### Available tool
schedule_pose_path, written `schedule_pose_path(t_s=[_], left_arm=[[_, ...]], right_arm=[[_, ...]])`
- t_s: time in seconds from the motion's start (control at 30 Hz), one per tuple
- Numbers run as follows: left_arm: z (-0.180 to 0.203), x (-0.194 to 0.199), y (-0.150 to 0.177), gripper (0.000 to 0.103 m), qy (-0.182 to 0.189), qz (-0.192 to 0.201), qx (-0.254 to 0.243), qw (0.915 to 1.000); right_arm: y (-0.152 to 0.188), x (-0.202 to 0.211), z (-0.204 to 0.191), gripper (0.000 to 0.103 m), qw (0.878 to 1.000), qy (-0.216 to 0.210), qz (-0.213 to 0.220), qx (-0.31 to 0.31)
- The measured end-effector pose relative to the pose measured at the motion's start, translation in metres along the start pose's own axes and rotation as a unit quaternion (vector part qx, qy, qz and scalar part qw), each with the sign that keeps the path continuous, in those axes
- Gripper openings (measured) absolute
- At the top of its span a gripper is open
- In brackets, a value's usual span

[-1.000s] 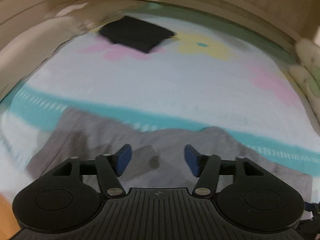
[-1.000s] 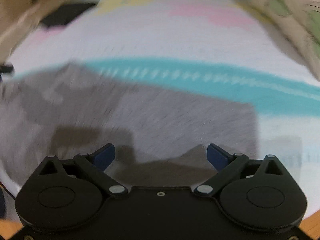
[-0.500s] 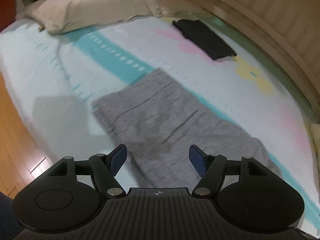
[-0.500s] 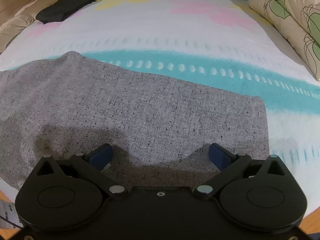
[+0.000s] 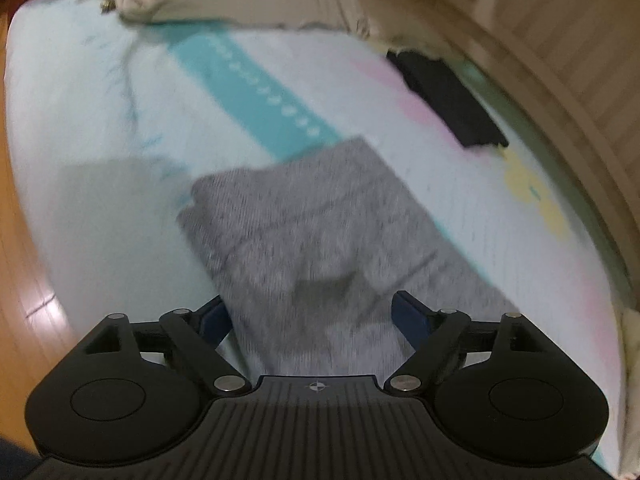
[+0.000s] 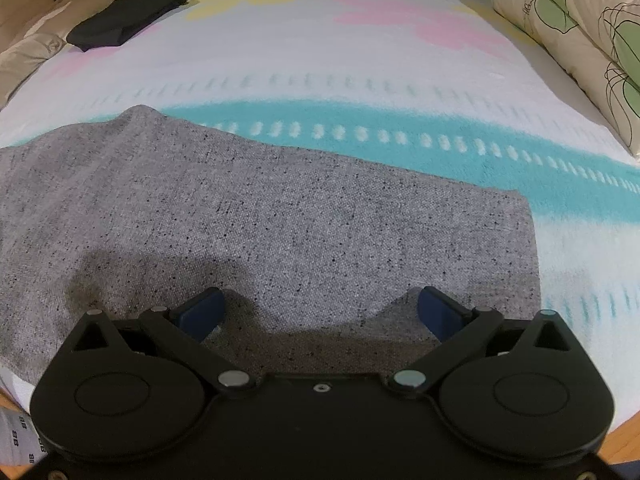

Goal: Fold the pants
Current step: 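Grasp the sweatpants leg end with the left tool and lift it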

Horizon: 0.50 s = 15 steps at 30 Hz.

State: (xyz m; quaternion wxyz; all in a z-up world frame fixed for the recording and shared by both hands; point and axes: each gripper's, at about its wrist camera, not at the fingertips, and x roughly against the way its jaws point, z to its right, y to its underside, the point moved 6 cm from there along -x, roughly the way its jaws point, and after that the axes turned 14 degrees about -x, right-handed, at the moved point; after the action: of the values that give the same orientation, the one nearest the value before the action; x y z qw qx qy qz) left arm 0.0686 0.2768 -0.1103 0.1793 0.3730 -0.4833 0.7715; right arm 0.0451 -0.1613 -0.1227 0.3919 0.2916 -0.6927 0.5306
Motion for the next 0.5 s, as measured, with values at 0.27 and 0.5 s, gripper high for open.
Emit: schedule_pose_path(t_s=[0.27,0.5], left_arm=[[0.003,-0.005,-0.007,0.06,-0.003,0.031,0.0,0.9995],[0.035,0.043,-0.019,0.02,0.03,0.086,-0.066,0.9937]], right_arm=[[0.001,-0.001,0.0,0.103,1.0,-0.006,0.002,0.003],[-0.001,-0.002,0.0,0.103,1.0,-0.008,-0.007,0.007]])
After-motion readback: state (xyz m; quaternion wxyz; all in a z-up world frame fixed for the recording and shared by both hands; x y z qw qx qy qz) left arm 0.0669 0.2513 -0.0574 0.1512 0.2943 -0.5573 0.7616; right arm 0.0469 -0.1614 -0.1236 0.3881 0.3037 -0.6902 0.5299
